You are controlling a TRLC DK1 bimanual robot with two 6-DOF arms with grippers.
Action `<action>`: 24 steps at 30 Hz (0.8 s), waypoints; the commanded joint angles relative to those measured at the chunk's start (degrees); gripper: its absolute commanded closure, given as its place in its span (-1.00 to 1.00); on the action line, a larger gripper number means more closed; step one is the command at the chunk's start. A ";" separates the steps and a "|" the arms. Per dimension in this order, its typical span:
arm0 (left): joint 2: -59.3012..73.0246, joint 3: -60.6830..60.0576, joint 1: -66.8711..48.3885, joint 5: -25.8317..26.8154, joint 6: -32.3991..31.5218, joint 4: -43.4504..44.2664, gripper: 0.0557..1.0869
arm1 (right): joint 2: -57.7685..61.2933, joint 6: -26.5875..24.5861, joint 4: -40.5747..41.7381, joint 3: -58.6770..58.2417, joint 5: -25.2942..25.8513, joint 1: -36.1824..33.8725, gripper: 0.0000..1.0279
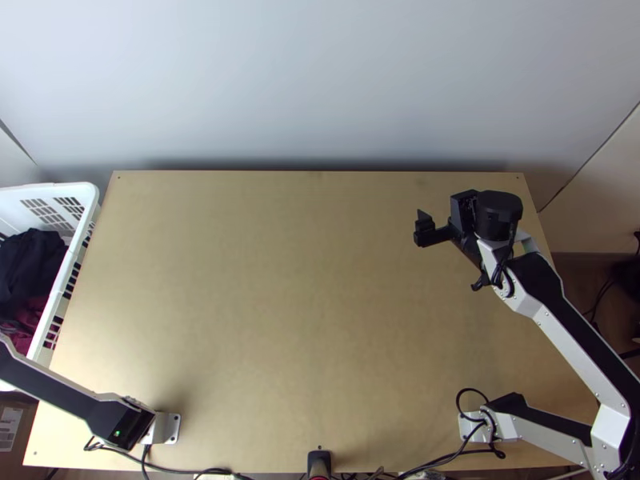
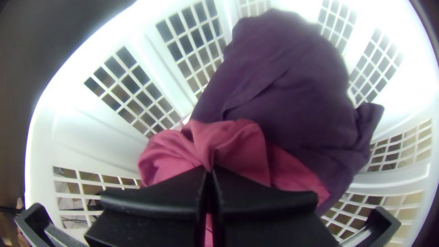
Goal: Fold the t-shirt
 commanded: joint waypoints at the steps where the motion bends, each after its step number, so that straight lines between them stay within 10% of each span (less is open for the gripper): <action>1: -16.67 -0.01 -0.42 5.91 -0.64 -11.95 0.92 | 0.39 0.69 0.15 -0.31 0.38 0.51 -0.90; 11: -45.15 -0.80 -10.18 13.56 0.41 -33.39 0.92 | 0.12 2.19 1.03 -1.89 0.38 1.04 -0.90; 24: -65.63 -2.12 -38.39 13.65 -11.36 -35.68 0.92 | -6.03 3.42 5.16 -11.38 0.38 0.34 -0.90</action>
